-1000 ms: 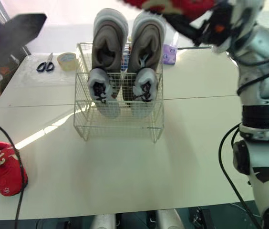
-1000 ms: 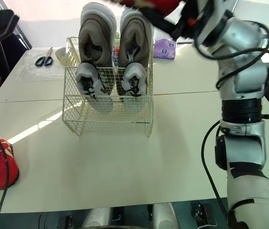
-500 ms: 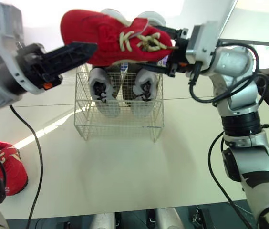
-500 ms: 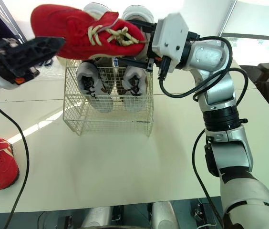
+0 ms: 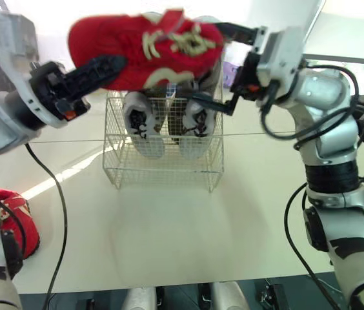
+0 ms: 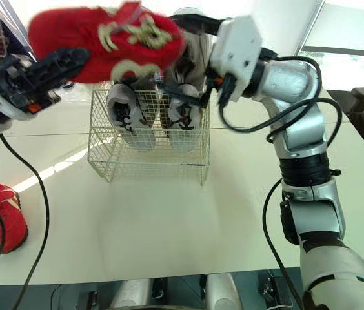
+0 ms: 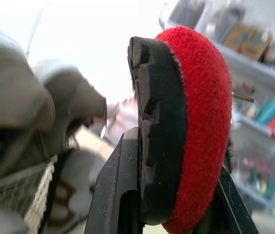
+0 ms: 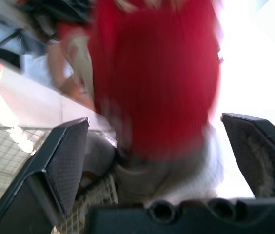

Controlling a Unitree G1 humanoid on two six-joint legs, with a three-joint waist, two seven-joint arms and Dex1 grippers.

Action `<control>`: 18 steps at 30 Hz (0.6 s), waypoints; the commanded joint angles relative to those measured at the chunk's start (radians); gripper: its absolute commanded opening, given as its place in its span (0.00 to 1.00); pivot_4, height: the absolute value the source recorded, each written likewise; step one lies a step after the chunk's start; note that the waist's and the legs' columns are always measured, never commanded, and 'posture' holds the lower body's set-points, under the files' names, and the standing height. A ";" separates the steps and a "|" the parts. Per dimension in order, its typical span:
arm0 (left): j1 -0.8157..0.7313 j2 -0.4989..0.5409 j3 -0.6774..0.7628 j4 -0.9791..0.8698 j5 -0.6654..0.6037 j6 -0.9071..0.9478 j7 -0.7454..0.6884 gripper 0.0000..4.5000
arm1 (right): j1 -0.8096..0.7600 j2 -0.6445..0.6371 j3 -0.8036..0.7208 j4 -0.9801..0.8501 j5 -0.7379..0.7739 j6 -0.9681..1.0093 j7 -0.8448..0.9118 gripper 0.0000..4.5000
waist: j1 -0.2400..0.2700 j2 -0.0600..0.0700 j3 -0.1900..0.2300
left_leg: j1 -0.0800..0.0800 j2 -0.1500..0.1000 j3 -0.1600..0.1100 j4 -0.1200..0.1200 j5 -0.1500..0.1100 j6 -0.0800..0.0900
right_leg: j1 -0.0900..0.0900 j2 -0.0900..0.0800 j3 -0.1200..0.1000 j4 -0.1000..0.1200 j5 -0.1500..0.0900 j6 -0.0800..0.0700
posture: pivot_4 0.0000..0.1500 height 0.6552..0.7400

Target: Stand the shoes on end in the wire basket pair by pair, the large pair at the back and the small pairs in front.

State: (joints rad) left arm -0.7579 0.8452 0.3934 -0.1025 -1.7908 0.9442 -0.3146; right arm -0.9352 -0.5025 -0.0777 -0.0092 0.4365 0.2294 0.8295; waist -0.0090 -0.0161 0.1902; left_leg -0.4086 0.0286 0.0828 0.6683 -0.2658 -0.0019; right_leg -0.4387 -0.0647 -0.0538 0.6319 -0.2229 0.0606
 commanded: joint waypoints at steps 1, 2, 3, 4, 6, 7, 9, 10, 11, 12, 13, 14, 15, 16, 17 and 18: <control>-0.012 -0.070 0.096 -0.081 -0.036 -0.136 0.074 0.08 | 0.082 0.121 -0.213 -0.131 0.454 0.307 -0.274 0.98 | 0.000 0.000 0.000 | 0.000 0.000 0.000 0.000 0.000 0.000 | 0.000 0.000 0.000 0.000 0.000 0.000 | 1.00 1.00; -0.015 -0.105 0.100 -0.105 -0.024 -0.171 0.093 0.08 | 0.107 0.171 -0.246 -0.171 0.604 0.366 -0.351 0.98 | -0.001 0.000 0.000 | 0.000 0.000 0.000 0.000 0.000 0.000 | 0.001 0.000 0.000 0.000 0.000 0.000 | 1.00 1.00; -0.020 -0.149 0.096 -0.129 -0.013 -0.208 0.115 0.08 | 0.124 0.237 -0.258 -0.211 0.723 0.384 -0.431 0.98 | -0.001 0.000 0.000 | 0.001 0.001 -0.001 0.000 0.000 0.000 | 0.001 0.000 0.000 0.000 0.000 0.000 | 1.00 1.00; -0.022 -0.178 0.092 -0.146 -0.006 -0.232 0.131 0.08 | 0.133 0.278 -0.266 -0.239 0.800 0.398 -0.489 0.98 | -0.005 0.000 0.000 | 0.001 0.001 -0.001 0.000 0.000 0.000 | 0.001 0.000 0.000 0.000 0.000 0.000 | 1.00 1.00; -0.024 -0.260 0.065 -0.178 0.012 -0.283 0.160 0.08 | 0.140 0.398 -0.233 -0.278 0.886 0.393 -0.592 0.98 | -0.009 0.001 0.001 | 0.001 0.001 0.001 -0.001 0.001 -0.001 | 0.000 0.001 0.000 0.001 0.001 -0.002 | 1.00 1.00; -0.019 -0.306 0.043 -0.195 0.030 -0.304 0.166 0.08 | 0.137 0.462 -0.191 -0.291 0.883 0.384 -0.618 0.98 | -0.009 0.001 0.000 | 0.001 0.002 0.001 -0.001 0.001 -0.001 | 0.000 0.001 0.000 0.001 0.002 -0.002 | 1.00 1.00; -0.010 -0.378 0.008 -0.210 0.060 -0.328 0.167 0.08 | 0.123 0.549 -0.126 -0.305 0.861 0.369 -0.640 0.98 | -0.007 0.001 0.000 | 0.001 0.002 0.000 -0.001 0.000 0.000 | 0.000 0.003 0.000 0.002 0.002 -0.003 | 1.00 1.00; -0.006 -0.402 -0.008 -0.213 0.074 -0.334 0.168 0.08 | 0.114 0.574 -0.108 -0.306 0.850 0.361 -0.642 0.98 | -0.005 0.001 0.000 | 0.001 0.002 0.000 -0.001 -0.001 0.001 | 0.000 0.004 0.000 0.002 0.002 -0.003 | 1.00 1.00; -0.001 -0.418 -0.020 -0.217 0.085 -0.334 0.168 0.08 | 0.108 0.588 -0.097 -0.306 0.840 0.353 -0.640 0.98 | -0.005 0.001 0.000 | 0.001 0.002 -0.001 -0.001 -0.001 0.002 | 0.000 0.005 0.000 0.002 0.002 -0.003 | 1.00 1.00; 0.003 -0.431 -0.032 -0.224 0.091 -0.332 0.168 0.08 | 0.097 0.595 -0.086 -0.299 0.822 0.340 -0.636 0.98 | -0.002 0.001 0.000 | 0.001 0.002 -0.001 -0.001 -0.001 0.002 | 0.000 0.006 0.000 0.002 0.002 -0.003 | 1.00 1.00; 0.008 -0.442 -0.041 -0.232 0.088 -0.330 0.171 0.08 | 0.088 0.594 -0.074 -0.291 0.803 0.330 -0.622 0.98 | -0.001 0.001 0.000 | 0.001 0.002 -0.001 0.000 -0.001 0.003 | 0.000 0.006 0.000 0.002 0.002 -0.003 | 1.00 1.00; 0.014 -0.449 -0.049 -0.239 0.084 -0.325 0.173 0.08 | 0.078 0.589 -0.063 -0.281 0.782 0.321 -0.605 0.98 | 0.000 0.000 0.000 | 0.000 0.001 -0.001 0.000 -0.001 0.004 | 0.000 0.005 -0.001 0.002 0.002 -0.003 | 1.00 1.00; 0.027 -0.451 -0.063 -0.250 0.092 -0.317 0.174 0.08 | 0.067 0.585 -0.057 -0.270 0.765 0.312 -0.591 0.98 | 0.000 0.000 -0.001 | 0.000 0.001 -0.001 0.000 -0.002 0.005 | 0.000 0.005 -0.001 0.001 0.002 -0.003 | 1.00 1.00; 0.038 -0.453 -0.073 -0.258 0.100 -0.310 0.174 0.08 | 0.057 0.583 -0.056 -0.261 0.757 0.305 -0.583 0.98 | -0.001 0.000 -0.001 | 0.000 0.001 -0.001 0.000 -0.002 0.006 | 0.001 0.005 -0.001 0.000 0.002 -0.003 | 1.00 1.00; 0.045 -0.453 -0.080 -0.264 0.106 -0.307 0.174 0.08 | 0.051 0.583 -0.056 -0.254 0.752 0.300 -0.579 0.98 | -0.002 0.000 -0.001 | 0.000 0.001 -0.001 0.000 -0.002 0.006 | 0.001 0.005 -0.001 0.000 0.002 -0.002 | 1.00 1.00; 0.059 -0.453 -0.087 -0.272 0.114 -0.303 0.174 0.08 | 0.036 0.581 -0.062 -0.243 0.750 0.291 -0.572 0.98 | -0.002 0.000 -0.001 | 0.000 0.001 0.000 0.000 -0.003 0.006 | 0.001 0.004 -0.001 0.000 0.002 -0.002 | 1.00 1.00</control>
State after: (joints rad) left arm -0.6988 0.3899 0.3127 -0.3265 -1.6850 0.6444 -0.1369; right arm -0.8637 0.0795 -0.1362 -0.2424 1.1910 0.5468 0.2395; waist -0.0112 -0.0164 0.1896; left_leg -0.4084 0.0292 0.0822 0.6688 -0.2683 0.0044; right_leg -0.4380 -0.0602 -0.0543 0.6319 -0.2206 0.0584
